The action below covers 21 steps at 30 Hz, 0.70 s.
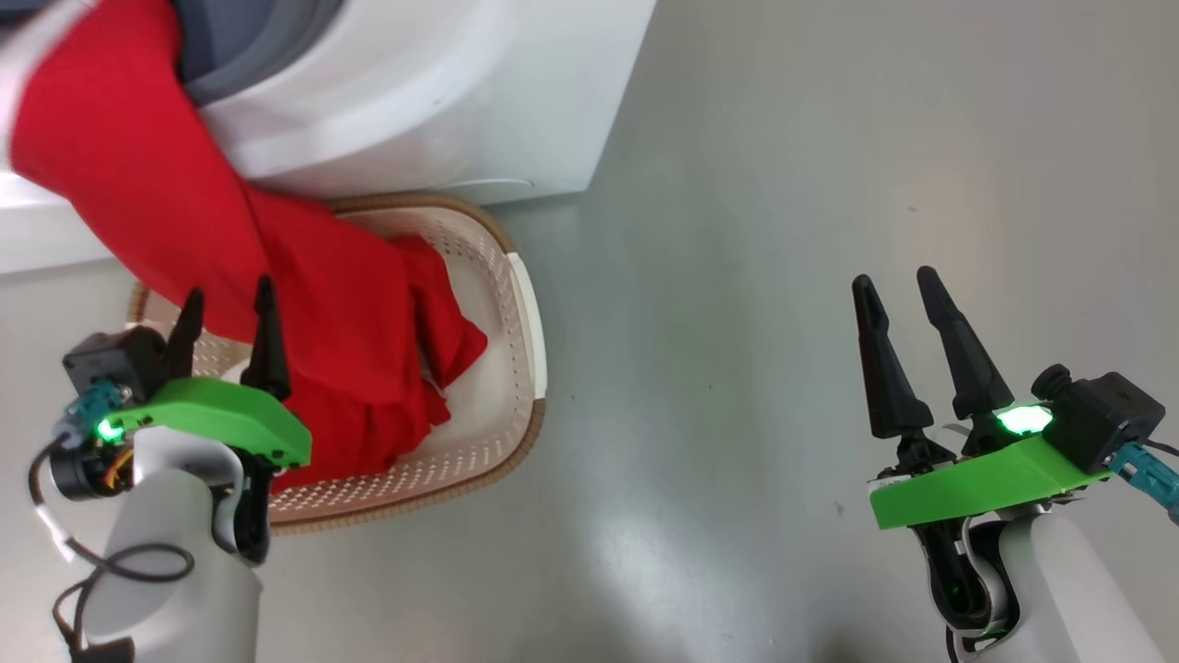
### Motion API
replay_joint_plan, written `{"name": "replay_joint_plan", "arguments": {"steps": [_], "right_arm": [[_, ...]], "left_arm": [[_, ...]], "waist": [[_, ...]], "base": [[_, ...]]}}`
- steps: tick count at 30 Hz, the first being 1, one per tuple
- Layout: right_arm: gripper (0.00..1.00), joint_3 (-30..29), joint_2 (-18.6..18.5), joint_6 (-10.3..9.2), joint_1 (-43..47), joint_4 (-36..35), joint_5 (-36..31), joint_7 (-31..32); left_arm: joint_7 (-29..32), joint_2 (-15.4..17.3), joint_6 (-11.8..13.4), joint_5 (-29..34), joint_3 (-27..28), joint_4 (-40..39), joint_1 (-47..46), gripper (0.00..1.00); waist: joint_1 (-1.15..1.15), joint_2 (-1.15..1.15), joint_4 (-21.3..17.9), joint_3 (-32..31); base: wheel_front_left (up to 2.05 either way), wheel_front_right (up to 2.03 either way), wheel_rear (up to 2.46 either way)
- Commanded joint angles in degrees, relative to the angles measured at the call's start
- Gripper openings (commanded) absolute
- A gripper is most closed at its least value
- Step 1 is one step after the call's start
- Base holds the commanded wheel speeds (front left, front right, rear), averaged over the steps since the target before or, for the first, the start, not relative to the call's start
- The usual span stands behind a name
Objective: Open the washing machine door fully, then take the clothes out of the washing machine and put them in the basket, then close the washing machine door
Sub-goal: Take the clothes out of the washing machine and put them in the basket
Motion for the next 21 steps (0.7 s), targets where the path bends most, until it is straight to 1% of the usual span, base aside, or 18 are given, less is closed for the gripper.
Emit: {"name": "replay_joint_plan", "arguments": {"steps": [1,12,21], "right_arm": [[1.0,0.76,0.03,0.43,1.45,-0.95,-1.15,-0.37],[1.0,-0.34,0.03,0.43,3.04,-0.77,-2.51,-0.37],[1.0,-0.88,-0.48,0.43,4.82,-0.32,-2.84,-0.37]], "left_arm": [[-0.46,1.17,-0.33,-0.46,0.93,-3.3,3.29,1.0],[-0.46,0.25,-0.33,-1.45,-0.2,-16.06,10.05,1.0],[-0.46,-0.25,-0.33,-0.66,-1.44,-25.92,17.09,1.0]], "waist": [[0.0,0.0,1.2,-1.69],[0.0,0.0,3.25,-4.45],[0.0,0.0,4.68,-7.35]], "base": [[0.0,0.0,0.0],[0.0,0.0,0.0],[0.0,0.0,0.0]]}}
